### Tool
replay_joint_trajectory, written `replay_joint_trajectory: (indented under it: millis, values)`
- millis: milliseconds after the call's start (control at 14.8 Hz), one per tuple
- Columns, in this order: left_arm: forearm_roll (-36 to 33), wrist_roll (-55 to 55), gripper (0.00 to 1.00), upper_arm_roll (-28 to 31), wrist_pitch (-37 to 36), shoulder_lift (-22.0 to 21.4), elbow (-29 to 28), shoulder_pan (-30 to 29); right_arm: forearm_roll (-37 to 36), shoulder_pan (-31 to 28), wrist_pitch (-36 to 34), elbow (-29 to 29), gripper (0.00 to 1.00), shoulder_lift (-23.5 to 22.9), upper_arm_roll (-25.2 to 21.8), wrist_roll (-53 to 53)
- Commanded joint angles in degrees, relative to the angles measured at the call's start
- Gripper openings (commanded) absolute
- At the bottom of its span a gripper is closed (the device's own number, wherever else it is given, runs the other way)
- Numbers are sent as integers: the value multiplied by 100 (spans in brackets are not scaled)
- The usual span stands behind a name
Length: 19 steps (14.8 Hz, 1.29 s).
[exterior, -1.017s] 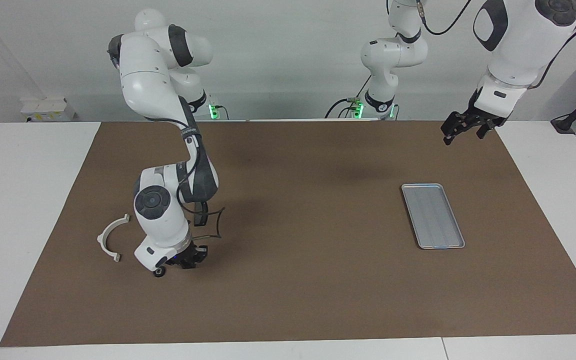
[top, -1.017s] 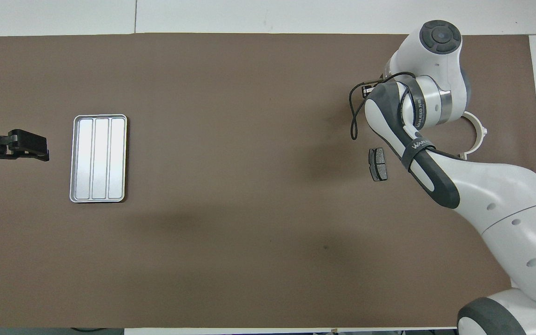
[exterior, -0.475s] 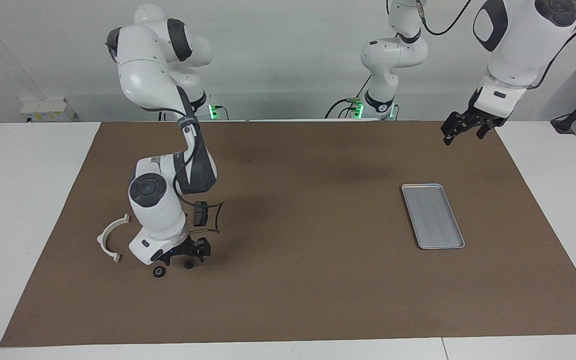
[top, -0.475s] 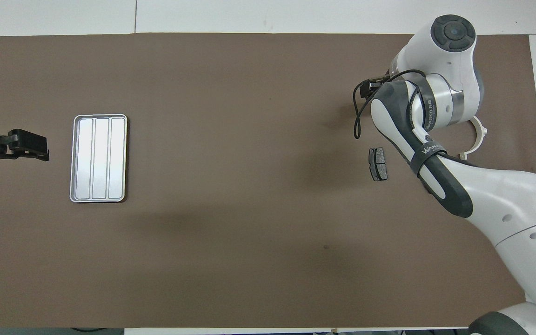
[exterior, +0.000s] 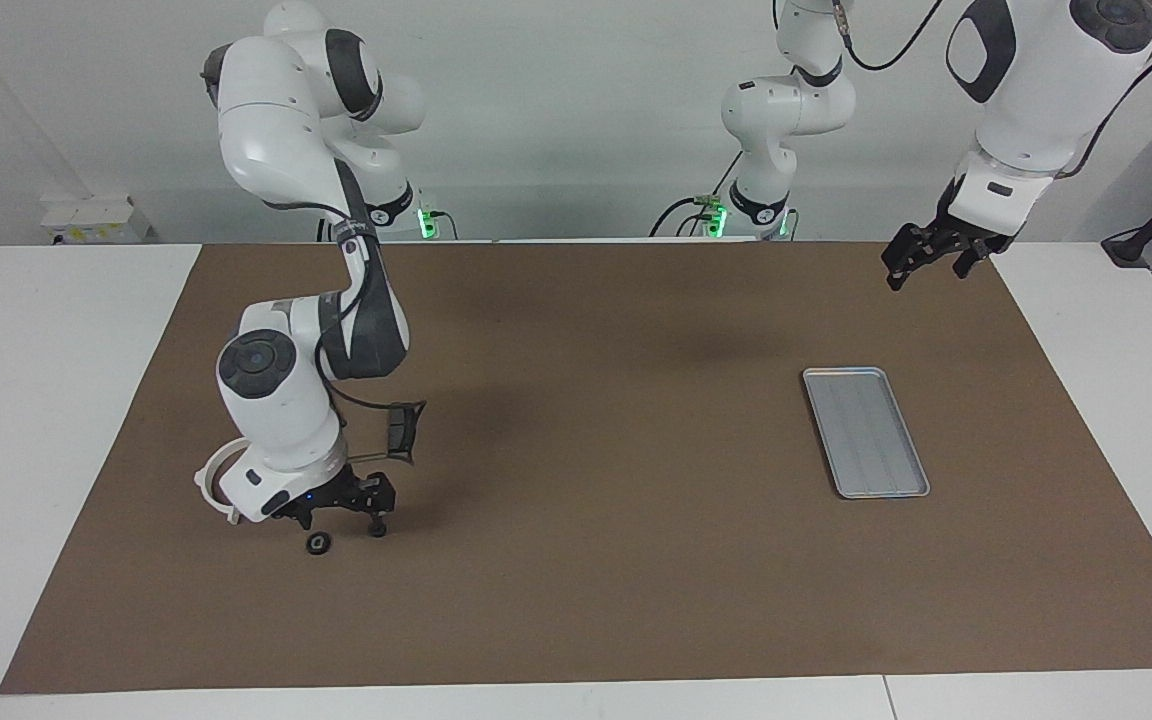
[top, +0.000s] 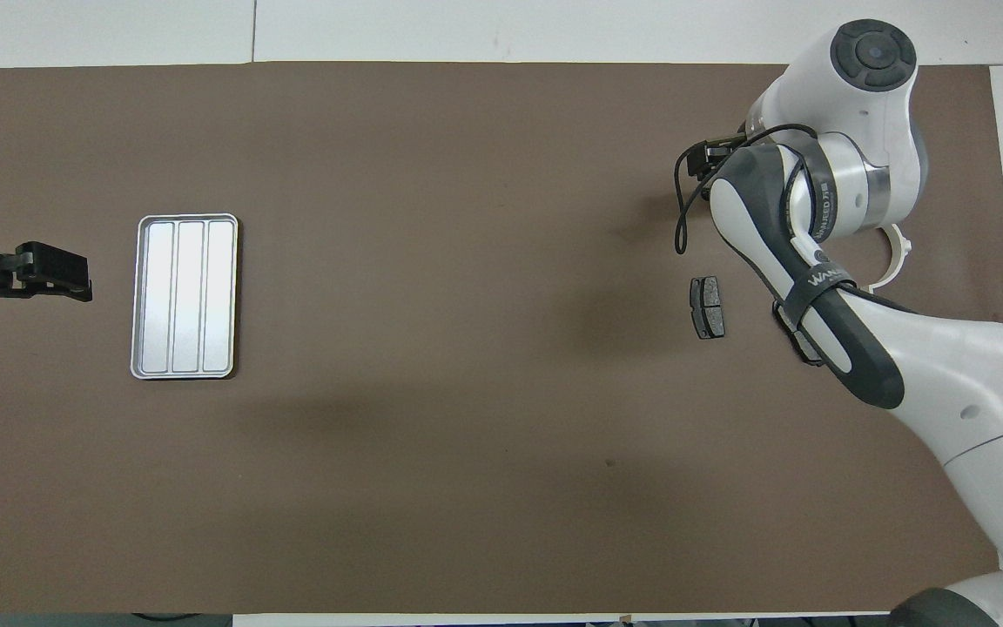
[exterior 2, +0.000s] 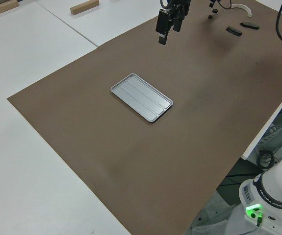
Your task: Place bearing gear from tray to pile
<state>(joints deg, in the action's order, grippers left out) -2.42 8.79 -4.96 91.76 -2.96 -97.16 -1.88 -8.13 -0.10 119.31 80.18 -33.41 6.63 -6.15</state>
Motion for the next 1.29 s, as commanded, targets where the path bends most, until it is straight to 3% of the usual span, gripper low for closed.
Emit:
replay_joint_trajectory:
  millis: [0, 203, 542, 814, 1220]
  values:
    - [57, -44, 100, 4, -80, -73, -14, -6, 48, -69, -205, 1322, 100, 1473, 14, 140]
    - [57, -44, 100, 4, -80, -73, -23, -6, 398, 2, -1213, 1580, 100, 2494, -82, 140]
    - [57, -44, 100, 4, -80, -73, -14, -6, 653, 308, -2647, 1536, 100, 3673, -337, 131]
    - [57, -44, 100, 4, -80, -73, -23, -6, 936, 458, -3238, 1501, 100, 3991, -513, 96]
    - [57, -44, 100, 4, -80, -73, -23, -6, 830, 397, -3265, 1439, 100, 3974, -548, 123]
